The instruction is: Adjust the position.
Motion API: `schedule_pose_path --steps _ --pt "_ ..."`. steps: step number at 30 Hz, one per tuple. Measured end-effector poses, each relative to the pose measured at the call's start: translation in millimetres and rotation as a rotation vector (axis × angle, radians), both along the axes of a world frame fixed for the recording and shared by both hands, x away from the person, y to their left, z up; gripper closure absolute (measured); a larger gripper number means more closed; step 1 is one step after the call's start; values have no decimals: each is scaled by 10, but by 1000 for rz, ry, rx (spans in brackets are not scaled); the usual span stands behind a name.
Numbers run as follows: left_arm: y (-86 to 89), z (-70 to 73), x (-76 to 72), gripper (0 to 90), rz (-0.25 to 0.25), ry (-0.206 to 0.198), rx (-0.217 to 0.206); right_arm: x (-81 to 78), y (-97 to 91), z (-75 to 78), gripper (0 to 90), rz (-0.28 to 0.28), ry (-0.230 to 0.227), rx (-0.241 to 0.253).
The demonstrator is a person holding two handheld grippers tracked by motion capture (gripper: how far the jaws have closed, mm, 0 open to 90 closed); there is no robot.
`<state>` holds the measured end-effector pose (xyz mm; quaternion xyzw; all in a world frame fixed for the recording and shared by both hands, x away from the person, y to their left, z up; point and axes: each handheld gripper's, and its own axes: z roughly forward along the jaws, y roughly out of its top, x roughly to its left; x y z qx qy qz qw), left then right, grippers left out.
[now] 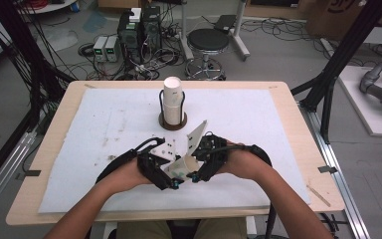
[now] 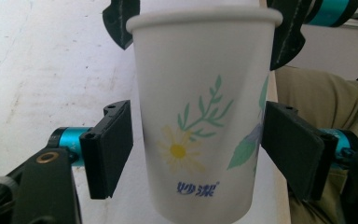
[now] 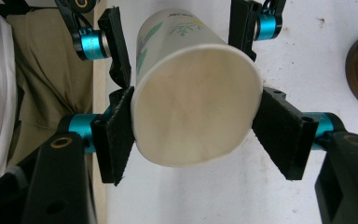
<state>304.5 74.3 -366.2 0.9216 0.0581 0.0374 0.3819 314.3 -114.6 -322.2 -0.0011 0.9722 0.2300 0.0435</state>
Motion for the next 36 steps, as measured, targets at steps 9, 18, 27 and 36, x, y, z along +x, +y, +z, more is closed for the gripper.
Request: schedule_pose_path --steps 9,18,27,36 --pt "-52 -19 16 352 -9 28 9 -6 29 -30 325 7 2 -16" --pt "-61 -37 30 378 -2 38 3 0 17 -43 313 -6 12 4" --pt "93 -91 58 375 58 54 -76 39 -192 13 247 -70 15 161" --pt "319 -162 65 367 148 31 -183 13 -575 -19 220 -187 -46 327"
